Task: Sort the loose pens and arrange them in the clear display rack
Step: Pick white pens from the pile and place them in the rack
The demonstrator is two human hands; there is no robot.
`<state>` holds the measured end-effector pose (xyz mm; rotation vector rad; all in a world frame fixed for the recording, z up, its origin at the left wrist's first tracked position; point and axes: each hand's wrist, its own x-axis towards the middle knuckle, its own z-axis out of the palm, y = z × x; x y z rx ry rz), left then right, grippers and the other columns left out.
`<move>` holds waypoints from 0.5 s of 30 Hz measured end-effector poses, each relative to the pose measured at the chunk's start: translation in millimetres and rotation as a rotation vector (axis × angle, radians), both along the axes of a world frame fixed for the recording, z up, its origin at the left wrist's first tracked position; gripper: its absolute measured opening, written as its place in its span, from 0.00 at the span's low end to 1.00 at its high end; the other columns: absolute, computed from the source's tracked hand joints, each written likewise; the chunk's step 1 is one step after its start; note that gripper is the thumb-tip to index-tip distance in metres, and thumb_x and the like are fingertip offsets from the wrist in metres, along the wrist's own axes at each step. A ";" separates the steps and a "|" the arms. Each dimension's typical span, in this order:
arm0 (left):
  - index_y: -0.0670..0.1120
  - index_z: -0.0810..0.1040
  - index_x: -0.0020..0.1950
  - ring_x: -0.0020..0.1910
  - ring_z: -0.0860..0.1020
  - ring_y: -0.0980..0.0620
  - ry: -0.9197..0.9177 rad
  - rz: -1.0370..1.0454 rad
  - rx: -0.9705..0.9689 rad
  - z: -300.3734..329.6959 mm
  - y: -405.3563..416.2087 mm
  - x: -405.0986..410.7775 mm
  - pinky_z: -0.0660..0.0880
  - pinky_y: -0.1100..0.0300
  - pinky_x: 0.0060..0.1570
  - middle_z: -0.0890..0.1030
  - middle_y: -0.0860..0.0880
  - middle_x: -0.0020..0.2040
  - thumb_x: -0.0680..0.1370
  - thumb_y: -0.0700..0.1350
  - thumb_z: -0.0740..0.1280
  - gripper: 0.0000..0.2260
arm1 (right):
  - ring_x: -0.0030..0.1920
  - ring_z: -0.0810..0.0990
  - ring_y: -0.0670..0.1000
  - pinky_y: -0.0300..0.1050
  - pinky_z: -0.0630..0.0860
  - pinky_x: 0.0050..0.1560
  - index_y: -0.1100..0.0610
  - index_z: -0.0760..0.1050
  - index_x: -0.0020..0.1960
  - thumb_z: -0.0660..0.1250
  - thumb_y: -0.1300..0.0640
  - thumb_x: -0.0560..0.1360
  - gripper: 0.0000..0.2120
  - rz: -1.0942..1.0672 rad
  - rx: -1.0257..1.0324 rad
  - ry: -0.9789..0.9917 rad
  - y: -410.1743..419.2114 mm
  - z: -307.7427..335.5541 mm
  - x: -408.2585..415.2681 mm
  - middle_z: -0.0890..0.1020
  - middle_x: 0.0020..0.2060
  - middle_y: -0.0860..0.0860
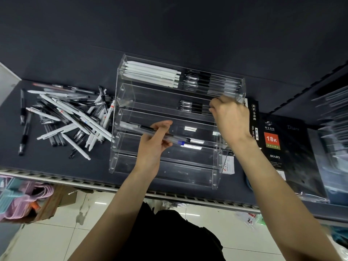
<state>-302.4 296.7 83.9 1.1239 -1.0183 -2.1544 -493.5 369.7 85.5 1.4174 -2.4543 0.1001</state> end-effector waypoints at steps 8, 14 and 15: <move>0.43 0.80 0.48 0.30 0.75 0.60 0.012 -0.048 -0.005 2.4 2.2 -4.3 0.76 0.66 0.37 0.75 0.55 0.29 0.78 0.41 0.65 0.05 | 0.25 0.78 0.54 0.36 0.65 0.26 0.58 0.79 0.34 0.79 0.60 0.64 0.08 0.034 0.054 0.107 -7.6 3.6 -5.6 0.78 0.27 0.52; 0.42 0.79 0.50 0.29 0.75 0.60 -0.002 -0.061 -0.027 1.8 0.9 -4.8 0.76 0.67 0.38 0.75 0.57 0.29 0.79 0.41 0.64 0.05 | 0.24 0.78 0.52 0.36 0.67 0.23 0.57 0.78 0.35 0.81 0.60 0.59 0.12 -0.011 0.109 0.133 -13.3 6.1 -6.4 0.79 0.28 0.50; 0.42 0.79 0.50 0.29 0.75 0.60 -0.003 -0.063 -0.028 1.6 0.9 -4.8 0.76 0.67 0.39 0.75 0.57 0.29 0.79 0.41 0.64 0.05 | 0.23 0.77 0.51 0.35 0.67 0.23 0.56 0.78 0.34 0.82 0.61 0.56 0.14 -0.027 0.133 0.147 -15.4 5.5 -6.4 0.78 0.27 0.48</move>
